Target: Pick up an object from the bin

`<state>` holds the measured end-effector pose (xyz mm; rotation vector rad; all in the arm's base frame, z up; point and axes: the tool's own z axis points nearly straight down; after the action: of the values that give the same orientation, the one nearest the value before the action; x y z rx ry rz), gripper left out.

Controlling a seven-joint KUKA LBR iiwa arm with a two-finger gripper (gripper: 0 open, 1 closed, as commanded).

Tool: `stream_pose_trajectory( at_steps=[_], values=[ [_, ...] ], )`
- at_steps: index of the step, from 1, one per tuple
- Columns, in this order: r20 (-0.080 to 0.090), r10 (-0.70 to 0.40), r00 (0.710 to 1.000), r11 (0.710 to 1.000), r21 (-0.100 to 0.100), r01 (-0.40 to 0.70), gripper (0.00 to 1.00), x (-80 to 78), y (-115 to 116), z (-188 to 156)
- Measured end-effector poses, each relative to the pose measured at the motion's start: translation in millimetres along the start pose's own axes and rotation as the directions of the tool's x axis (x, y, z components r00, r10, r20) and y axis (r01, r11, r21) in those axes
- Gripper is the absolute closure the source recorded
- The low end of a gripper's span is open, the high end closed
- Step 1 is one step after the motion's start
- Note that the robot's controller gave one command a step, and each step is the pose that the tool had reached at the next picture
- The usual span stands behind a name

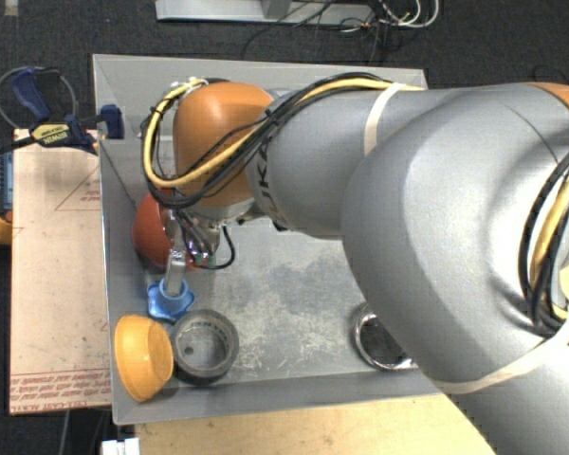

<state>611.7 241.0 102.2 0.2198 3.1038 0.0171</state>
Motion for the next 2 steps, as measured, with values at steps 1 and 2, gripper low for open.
stream_pose_trajectory(
  at_steps=[1,2],
  values=[
    [-0.019,0.277,0.961,0.961,0.009,-0.277,1.0,11.7,-6.9,16.8],
    [-0.018,0.277,0.961,0.961,0.009,-0.277,1.0,11.5,-6.8,16.5]
  ],
)
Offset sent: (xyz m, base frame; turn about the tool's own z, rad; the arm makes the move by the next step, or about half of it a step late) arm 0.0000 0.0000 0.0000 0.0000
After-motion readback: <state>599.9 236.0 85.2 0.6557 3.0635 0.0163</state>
